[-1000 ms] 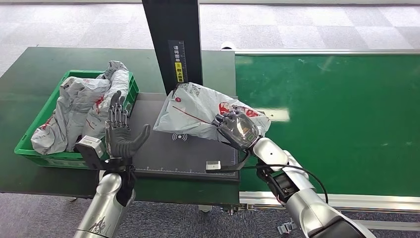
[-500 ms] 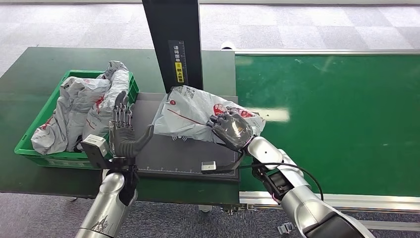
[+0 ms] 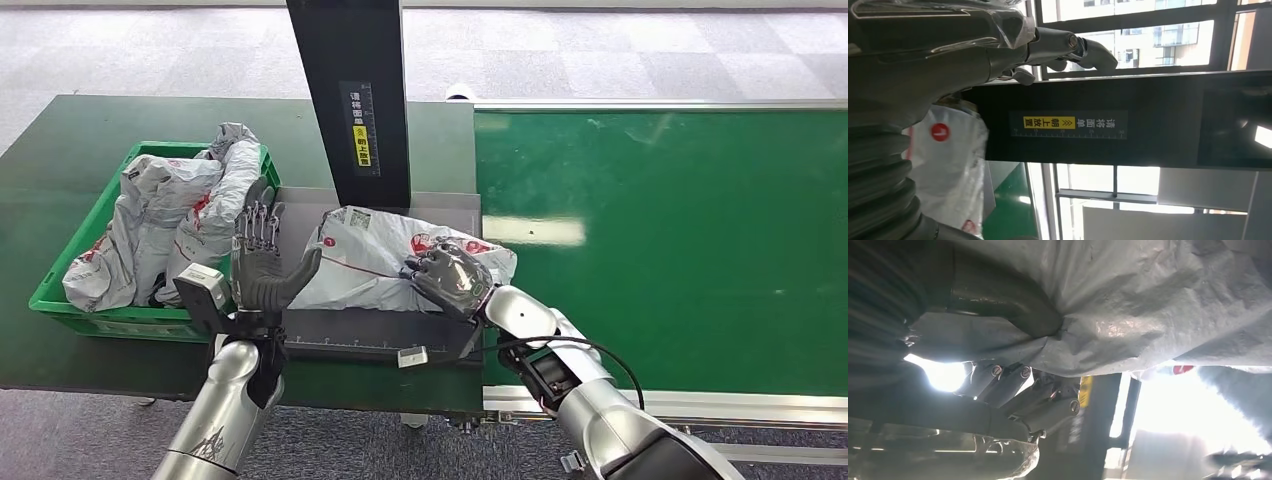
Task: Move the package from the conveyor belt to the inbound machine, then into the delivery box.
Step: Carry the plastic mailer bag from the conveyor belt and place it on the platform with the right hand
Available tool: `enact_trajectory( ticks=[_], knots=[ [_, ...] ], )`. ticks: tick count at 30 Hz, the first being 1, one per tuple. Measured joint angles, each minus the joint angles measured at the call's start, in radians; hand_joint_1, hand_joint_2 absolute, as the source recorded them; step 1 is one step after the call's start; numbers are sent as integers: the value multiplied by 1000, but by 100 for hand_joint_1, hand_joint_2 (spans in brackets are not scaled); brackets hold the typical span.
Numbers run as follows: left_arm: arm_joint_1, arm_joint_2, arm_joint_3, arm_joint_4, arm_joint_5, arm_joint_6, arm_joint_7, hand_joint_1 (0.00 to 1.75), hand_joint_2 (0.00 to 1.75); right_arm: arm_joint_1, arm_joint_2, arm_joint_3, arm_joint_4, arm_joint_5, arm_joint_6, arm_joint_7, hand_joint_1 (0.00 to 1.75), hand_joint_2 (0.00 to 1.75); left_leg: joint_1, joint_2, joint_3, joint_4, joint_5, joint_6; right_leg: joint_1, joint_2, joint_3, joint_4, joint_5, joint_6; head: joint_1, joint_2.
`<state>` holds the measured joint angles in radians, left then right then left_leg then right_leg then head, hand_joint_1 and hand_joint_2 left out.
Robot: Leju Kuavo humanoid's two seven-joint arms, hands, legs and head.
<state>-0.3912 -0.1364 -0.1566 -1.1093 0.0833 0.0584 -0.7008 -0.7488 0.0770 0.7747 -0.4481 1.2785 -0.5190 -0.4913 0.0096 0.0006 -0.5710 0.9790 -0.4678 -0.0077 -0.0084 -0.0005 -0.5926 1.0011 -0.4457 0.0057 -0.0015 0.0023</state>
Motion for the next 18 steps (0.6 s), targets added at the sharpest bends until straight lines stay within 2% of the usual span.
enact_trajectory(
  ticks=[2,3,6,12,18],
  knots=[
    [-5,-1,-4,7,0,0,0,0,175,7,11,19,13,5,34,12,35,175,0,0,0,0,0,0,0,0,0,0,0,0,0,0],
    [-6,-1,-5,10,0,0,0,0,175,10,15,25,17,1,50,17,0,175,0,0,0,0,0,0,0,0,0,0,0,0,0,0],
    [-9,-1,-10,15,0,2,0,0,175,23,18,36,22,-28,65,17,0,175,0,0,0,0,0,0,0,0,0,0,0,0,0,0],
    [-9,-1,-19,17,0,6,0,0,175,59,5,41,3,-106,19,-38,0,175,0,0,0,0,0,0,0,0,0,0,0,0,0,0],
    [-9,0,-19,19,1,8,0,0,175,89,-4,43,-70,-174,-4,-50,0,175,0,0,0,0,0,0,0,0,0,0,0,0,0,0]
  ],
)
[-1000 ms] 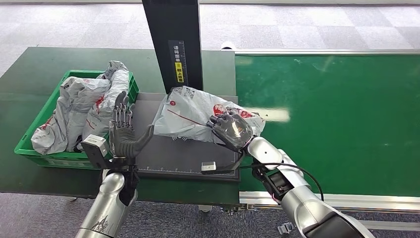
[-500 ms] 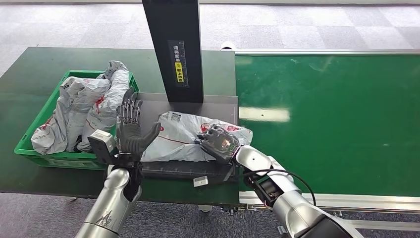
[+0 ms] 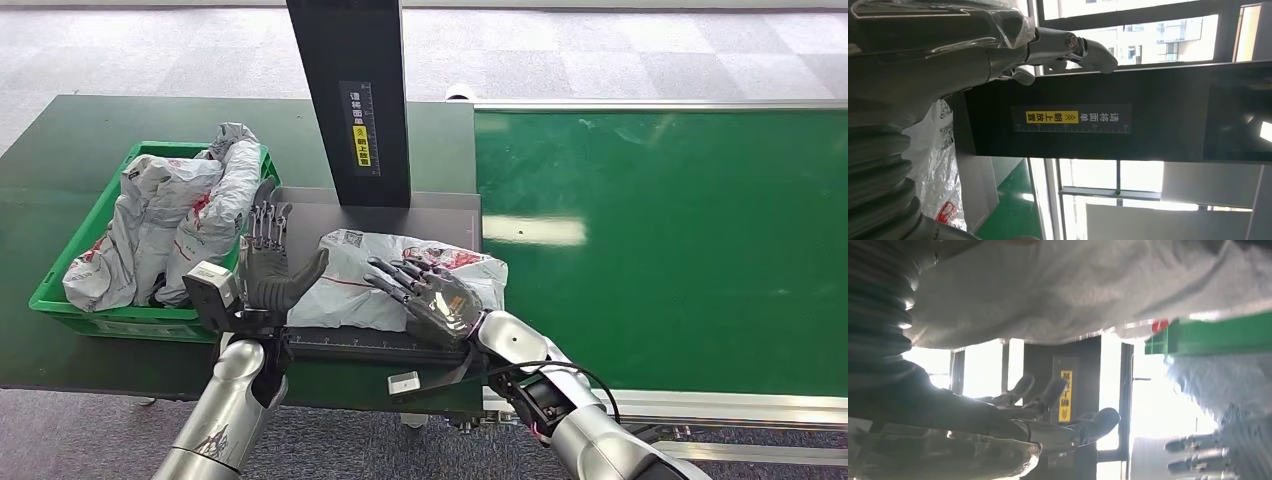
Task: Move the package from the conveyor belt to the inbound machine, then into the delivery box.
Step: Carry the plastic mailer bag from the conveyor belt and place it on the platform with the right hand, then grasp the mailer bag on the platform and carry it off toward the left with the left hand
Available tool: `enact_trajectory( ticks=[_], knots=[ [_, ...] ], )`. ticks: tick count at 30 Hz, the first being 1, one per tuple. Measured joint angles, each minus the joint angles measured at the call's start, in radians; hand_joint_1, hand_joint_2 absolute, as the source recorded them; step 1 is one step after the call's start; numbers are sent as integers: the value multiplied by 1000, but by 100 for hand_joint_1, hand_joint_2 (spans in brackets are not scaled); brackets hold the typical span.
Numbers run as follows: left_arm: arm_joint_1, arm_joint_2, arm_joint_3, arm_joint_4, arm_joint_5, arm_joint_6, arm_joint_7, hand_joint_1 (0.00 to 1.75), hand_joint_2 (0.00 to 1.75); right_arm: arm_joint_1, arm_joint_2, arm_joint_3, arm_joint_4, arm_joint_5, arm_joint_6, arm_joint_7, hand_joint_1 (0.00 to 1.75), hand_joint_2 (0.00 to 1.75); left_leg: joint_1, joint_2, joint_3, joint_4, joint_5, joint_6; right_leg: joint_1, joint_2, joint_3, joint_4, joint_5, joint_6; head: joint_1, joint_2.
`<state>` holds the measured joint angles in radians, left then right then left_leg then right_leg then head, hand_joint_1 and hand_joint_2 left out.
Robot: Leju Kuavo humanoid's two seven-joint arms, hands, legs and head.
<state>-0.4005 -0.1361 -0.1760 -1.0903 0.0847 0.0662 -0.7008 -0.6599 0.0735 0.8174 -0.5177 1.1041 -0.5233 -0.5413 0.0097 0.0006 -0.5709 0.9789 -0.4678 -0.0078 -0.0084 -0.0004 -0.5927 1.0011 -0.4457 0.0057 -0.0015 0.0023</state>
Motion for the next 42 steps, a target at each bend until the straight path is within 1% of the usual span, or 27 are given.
enact_trajectory(
  ticks=[2,4,7,10,12,14,18,20,23,26,29,31,34,37,40,42],
  knots=[
    [0,0,0,1,0,3,0,0,175,9,-4,-7,-28,-67,20,-25,0,175,0,0,0,0,0,0,0,0,0,0,0,0,0,0],
    [0,0,1,2,4,5,0,0,175,24,-9,-27,-64,-182,75,-72,0,175,0,0,0,0,0,0,0,0,0,0,0,0,0,0],
    [0,1,1,6,11,5,0,0,175,67,-21,-72,-153,-398,220,-126,0,175,0,0,0,0,0,0,0,0,0,0,0,0,0,0],
    [0,4,1,8,12,5,0,0,175,126,-46,-131,-277,-622,389,-147,0,175,0,0,0,0,0,0,0,0,0,0,0,0,0,0],
    [0,6,1,8,11,4,0,0,175,161,-64,-168,-357,-750,484,-153,0,175,0,0,0,0,0,0,0,0,0,0,0,0,0,0],
    [0,7,1,8,10,4,0,0,175,187,-81,-199,-421,-837,549,-156,0,175,0,0,0,0,0,0,0,0,0,0,0,0,0,0],
    [2,7,-2,8,4,4,0,0,175,239,-115,-269,-548,-961,648,-158,0,175,0,0,0,0,0,0,0,0,0,0,0,0,0,0],
    [2,7,-5,9,-6,1,0,0,175,259,-129,-313,-600,-997,666,-159,0,175,0,0,0,0,0,0,0,0,0,0,0,0,0,0],
    [3,10,-23,15,-42,-21,0,0,175,281,-147,-386,-661,-1019,667,-159,0,175,0,0,0,0,0,0,0,0,0,0,0,0,0,0],
    [4,17,-64,27,-127,-36,0,0,175,294,-158,-452,-689,-1031,678,-158,0,175,-1,0,0,0,0,0,-1,0,0,0,0,0,0,0],
    [5,24,-117,37,-221,-19,1,0,175,296,-162,-501,-691,-1031,696,-157,0,175,-1,0,0,0,0,0,-1,0,0,0,0,0,0,0],
    [5,29,-154,52,-300,7,18,0,175,297,-163,-524,-683,-1022,704,-157,0,175,-1,0,0,0,0,0,-1,0,0,0,0,0,0,0],
    [4,41,-210,86,-438,65,69,0,175,302,-167,-544,-665,-1001,715,-157,0,175,0,0,0,0,0,0,-1,0,0,0,0,0,0,0],
    [1,50,-259,120,-569,150,121,0,175,310,-169,-553,-651,-985,725,-157,0,175,0,0,0,0,0,0,0,0,0,0,0,0,0,0],
    [-1,58,-295,144,-645,207,155,0,175,314,-169,-558,-637,-976,729,-157,0,175,0,0,0,0,0,0,0,0,0,0,0,0,0,0],
    [-4,63,-316,158,-733,265,202,0,175,315,-169,-559,-630,-967,732,-156,0,175,0,0,0,0,0,0,-1,0,0,0,0,0,0,0]
  ],
)
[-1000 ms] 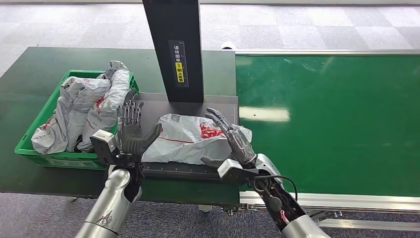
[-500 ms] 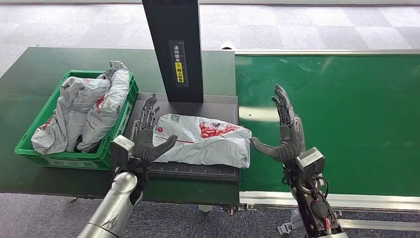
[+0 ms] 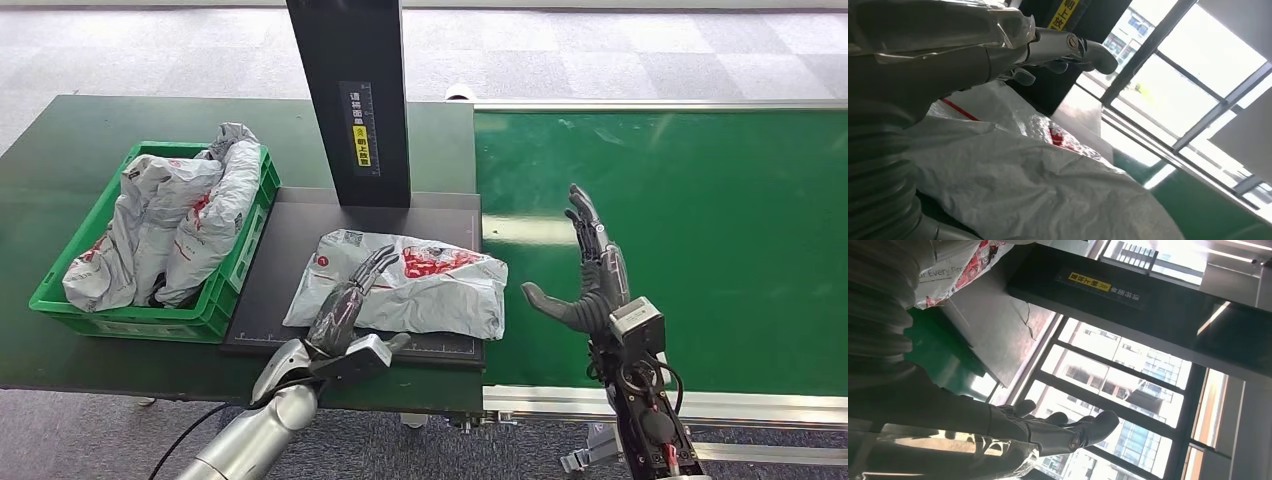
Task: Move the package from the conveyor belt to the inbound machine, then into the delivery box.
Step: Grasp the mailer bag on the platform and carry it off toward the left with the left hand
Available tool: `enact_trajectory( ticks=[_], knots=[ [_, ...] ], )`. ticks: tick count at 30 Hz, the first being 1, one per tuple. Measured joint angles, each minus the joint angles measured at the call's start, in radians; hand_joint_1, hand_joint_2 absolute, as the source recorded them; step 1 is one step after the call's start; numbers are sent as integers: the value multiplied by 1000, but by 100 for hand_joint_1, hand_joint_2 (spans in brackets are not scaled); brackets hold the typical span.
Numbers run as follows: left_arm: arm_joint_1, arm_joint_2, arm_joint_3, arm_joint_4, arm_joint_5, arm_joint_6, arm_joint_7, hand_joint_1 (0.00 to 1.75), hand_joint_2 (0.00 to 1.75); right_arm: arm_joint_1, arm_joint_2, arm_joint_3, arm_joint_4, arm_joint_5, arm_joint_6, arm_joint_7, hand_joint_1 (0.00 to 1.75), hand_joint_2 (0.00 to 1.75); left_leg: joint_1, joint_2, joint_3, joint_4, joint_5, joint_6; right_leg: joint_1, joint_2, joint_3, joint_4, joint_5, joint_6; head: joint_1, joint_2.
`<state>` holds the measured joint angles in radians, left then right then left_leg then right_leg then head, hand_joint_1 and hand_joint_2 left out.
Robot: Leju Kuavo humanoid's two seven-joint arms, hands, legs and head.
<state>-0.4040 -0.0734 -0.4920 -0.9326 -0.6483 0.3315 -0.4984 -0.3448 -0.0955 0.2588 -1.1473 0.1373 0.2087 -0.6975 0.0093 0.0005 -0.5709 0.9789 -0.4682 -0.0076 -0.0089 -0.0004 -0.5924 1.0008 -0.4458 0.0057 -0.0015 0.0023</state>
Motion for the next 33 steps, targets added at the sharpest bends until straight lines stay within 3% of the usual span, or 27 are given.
enact_trajectory(
  ticks=[4,7,9,17,22,33],
  knots=[
    [-10,10,-50,31,-323,135,182,0,175,1,1,0,17,35,5,7,0,175,0,0,0,0,0,0,0,0,0,0,0,0,0,0],
    [-15,14,-59,53,-447,141,305,0,175,5,5,0,25,52,5,12,0,175,0,0,0,0,0,0,0,0,0,0,0,0,0,0],
    [-18,18,-59,65,-466,137,345,0,175,8,6,0,29,56,5,14,0,175,0,0,0,0,0,0,0,0,0,0,0,0,0,0],
    [-26,26,-59,91,-475,127,359,0,175,13,10,0,32,59,5,15,0,175,0,0,0,0,0,0,0,0,0,0,0,0,0,0],
    [-39,24,-34,96,-506,69,402,2,175,15,12,-4,32,74,7,21,0,175,0,0,1,0,0,0,0,0,1,0,0,0,0,0],
    [-67,11,34,119,-553,-81,410,46,175,27,26,-31,32,103,26,29,0,175,0,0,6,0,0,0,0,0,7,0,0,0,0,0]
  ],
)
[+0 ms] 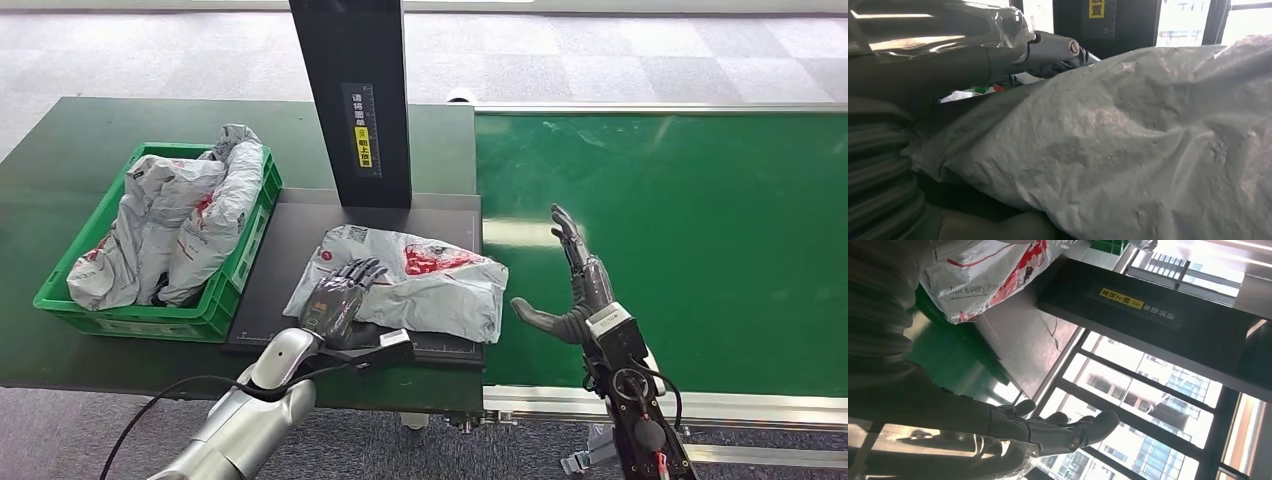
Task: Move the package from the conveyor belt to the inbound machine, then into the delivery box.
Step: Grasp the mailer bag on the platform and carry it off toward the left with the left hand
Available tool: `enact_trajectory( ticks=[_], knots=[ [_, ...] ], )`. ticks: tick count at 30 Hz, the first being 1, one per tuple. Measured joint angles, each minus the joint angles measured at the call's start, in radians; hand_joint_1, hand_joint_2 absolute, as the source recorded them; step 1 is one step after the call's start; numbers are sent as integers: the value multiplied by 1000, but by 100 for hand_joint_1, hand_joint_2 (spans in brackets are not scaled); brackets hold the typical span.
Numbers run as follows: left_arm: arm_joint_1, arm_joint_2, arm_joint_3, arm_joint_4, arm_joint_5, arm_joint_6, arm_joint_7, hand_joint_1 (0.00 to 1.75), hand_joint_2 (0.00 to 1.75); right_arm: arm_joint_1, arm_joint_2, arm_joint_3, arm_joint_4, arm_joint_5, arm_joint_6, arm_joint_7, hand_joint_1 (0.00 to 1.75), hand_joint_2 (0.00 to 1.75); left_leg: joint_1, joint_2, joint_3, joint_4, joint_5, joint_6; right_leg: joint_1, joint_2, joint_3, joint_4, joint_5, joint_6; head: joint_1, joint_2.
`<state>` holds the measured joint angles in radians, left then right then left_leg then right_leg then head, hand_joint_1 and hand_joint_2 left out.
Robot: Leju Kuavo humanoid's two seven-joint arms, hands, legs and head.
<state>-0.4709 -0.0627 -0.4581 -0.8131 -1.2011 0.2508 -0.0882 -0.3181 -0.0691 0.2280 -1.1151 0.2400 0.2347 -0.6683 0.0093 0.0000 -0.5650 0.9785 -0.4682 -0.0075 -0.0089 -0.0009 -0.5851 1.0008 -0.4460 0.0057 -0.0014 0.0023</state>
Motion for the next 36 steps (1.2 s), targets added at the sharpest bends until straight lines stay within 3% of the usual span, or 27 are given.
enact_trajectory(
  ticks=[16,18,22,28,36],
  knots=[
    [3,-5,24,12,-14,11,-26,59,175,0,23,-10,0,13,8,0,0,175,0,0,1,0,0,0,0,0,1,0,0,0,0,0],
    [3,-5,26,14,-14,14,-28,69,175,0,25,-11,0,13,8,0,0,175,0,0,1,0,0,0,0,0,1,0,0,0,0,0],
    [5,-5,29,16,-12,35,-35,123,175,0,26,-13,0,14,8,0,0,175,0,0,1,0,0,0,0,0,1,0,0,0,0,0],
    [18,-5,41,10,9,100,-83,144,175,0,30,-16,0,18,8,0,0,175,0,0,1,0,0,0,0,0,0,0,0,0,0,0],
    [36,-5,49,-5,40,134,-128,146,175,-2,30,-17,0,17,4,0,0,175,0,0,0,0,0,0,0,0,-1,0,0,0,0,0]
  ],
)
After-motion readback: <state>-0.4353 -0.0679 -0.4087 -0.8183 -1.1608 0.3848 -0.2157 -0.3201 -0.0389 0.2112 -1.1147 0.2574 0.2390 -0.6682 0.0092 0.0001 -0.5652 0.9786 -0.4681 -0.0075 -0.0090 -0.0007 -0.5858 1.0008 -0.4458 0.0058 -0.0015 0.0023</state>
